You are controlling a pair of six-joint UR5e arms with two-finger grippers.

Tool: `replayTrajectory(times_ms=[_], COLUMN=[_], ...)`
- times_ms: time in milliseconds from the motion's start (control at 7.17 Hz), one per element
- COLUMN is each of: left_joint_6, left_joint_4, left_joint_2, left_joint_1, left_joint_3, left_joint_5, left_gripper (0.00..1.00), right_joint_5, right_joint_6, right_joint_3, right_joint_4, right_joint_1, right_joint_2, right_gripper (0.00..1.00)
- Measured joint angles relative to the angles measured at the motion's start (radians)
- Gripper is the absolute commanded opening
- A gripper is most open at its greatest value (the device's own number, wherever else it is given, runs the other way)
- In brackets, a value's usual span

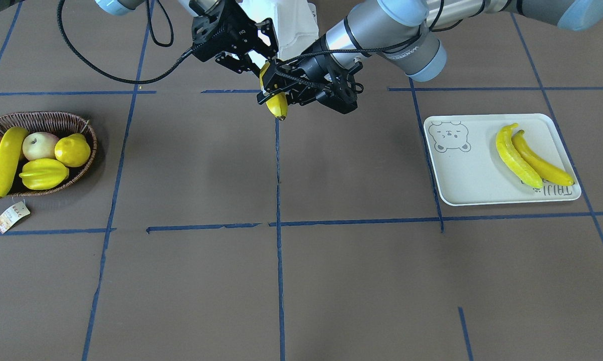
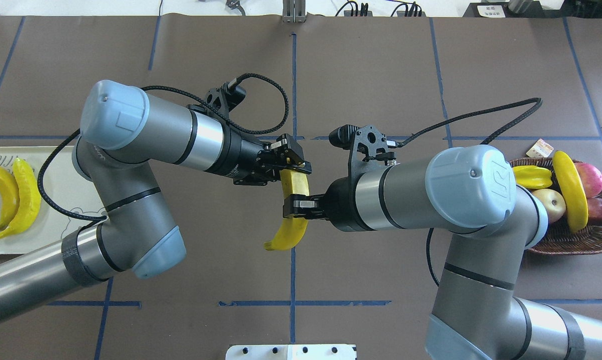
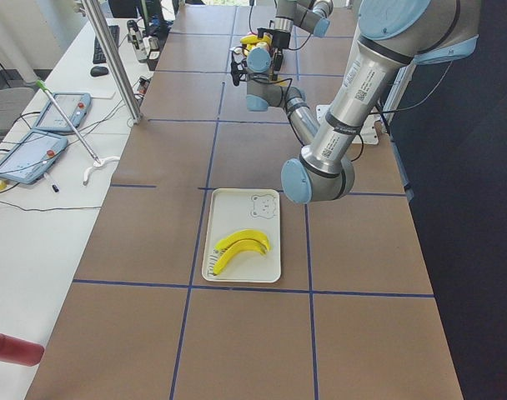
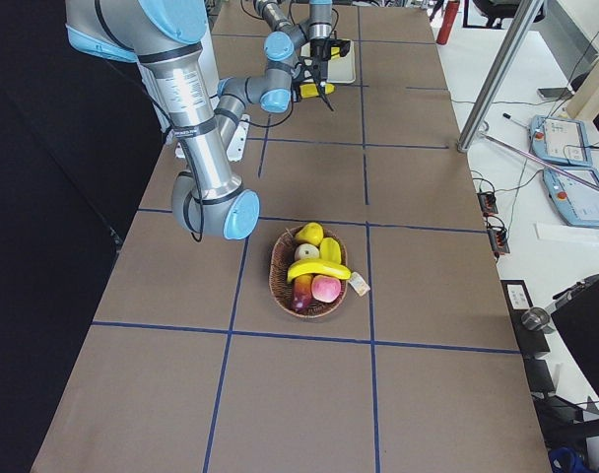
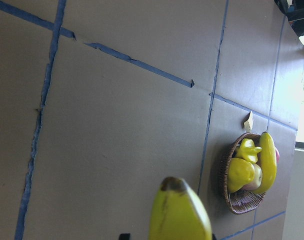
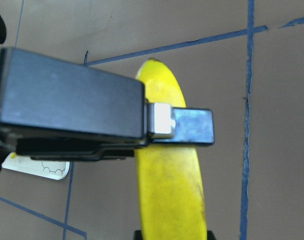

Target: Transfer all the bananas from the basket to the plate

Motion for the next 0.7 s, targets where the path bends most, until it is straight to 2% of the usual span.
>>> replayTrajectory(times_ms=[697], left_joint_6=[0.006], left_joint_4=[0.009], left_joint_2=[0.015], left_joint_1=[-0.029], left_joint_3=[-0.007], left_joint_5=[-0.002], left_gripper=[0.00], right_joint_5=[0.005], right_joint_6=[0.016], right_joint_3=[0.040], right_joint_4=[-0.008], right_joint_1=[0.009], right_joint_2=[-0.013], right_gripper=[1.00])
